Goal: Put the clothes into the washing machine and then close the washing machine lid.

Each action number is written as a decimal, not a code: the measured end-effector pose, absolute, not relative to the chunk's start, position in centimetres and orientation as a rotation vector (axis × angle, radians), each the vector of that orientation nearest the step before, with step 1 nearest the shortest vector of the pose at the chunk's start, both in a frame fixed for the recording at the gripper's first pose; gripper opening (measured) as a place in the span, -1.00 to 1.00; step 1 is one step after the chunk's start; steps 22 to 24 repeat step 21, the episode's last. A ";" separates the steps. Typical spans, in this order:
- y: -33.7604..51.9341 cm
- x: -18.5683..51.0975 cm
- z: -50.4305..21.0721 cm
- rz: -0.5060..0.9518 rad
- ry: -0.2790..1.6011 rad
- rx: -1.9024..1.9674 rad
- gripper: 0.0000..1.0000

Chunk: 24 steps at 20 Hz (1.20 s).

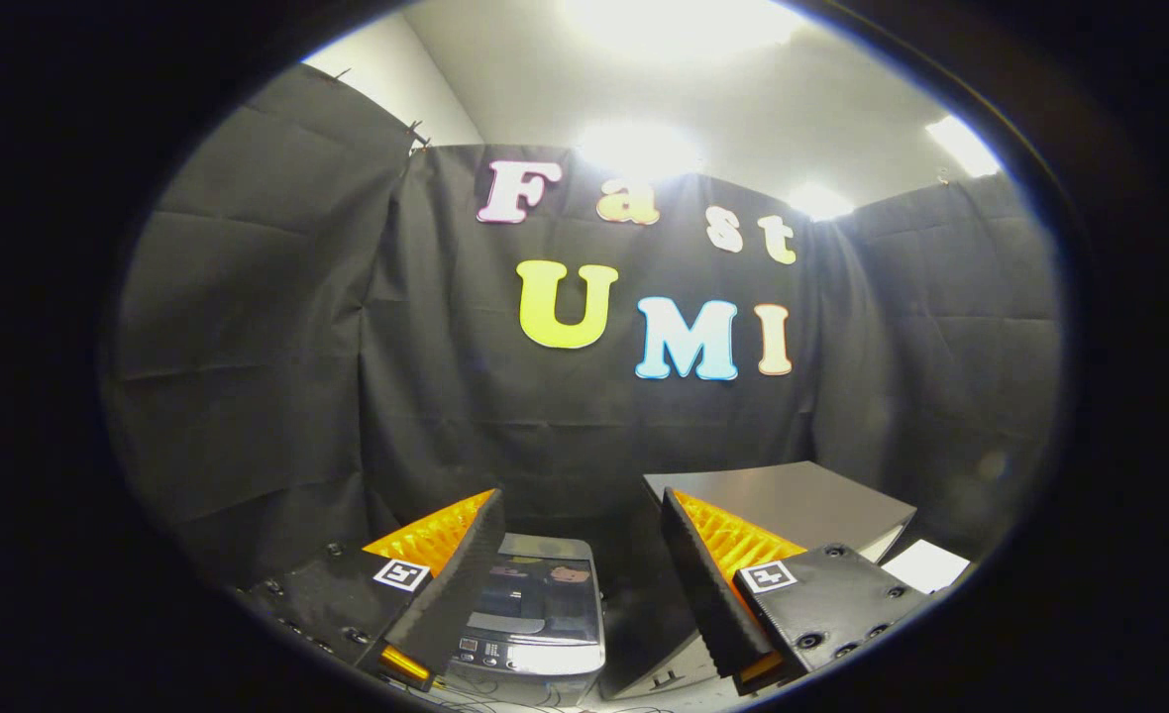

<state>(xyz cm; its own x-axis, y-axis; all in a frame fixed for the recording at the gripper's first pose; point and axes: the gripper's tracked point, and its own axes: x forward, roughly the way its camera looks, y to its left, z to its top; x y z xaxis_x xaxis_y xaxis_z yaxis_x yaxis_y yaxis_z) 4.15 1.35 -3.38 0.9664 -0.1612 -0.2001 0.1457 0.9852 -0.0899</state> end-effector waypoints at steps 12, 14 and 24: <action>0.8 -5.0 2.1 -0.157 0.144 -0.079 0.95; 1.3 -5.9 3.3 -0.160 0.124 -0.094 0.95; 2.9 -8.4 5.9 -0.148 0.071 -0.090 0.95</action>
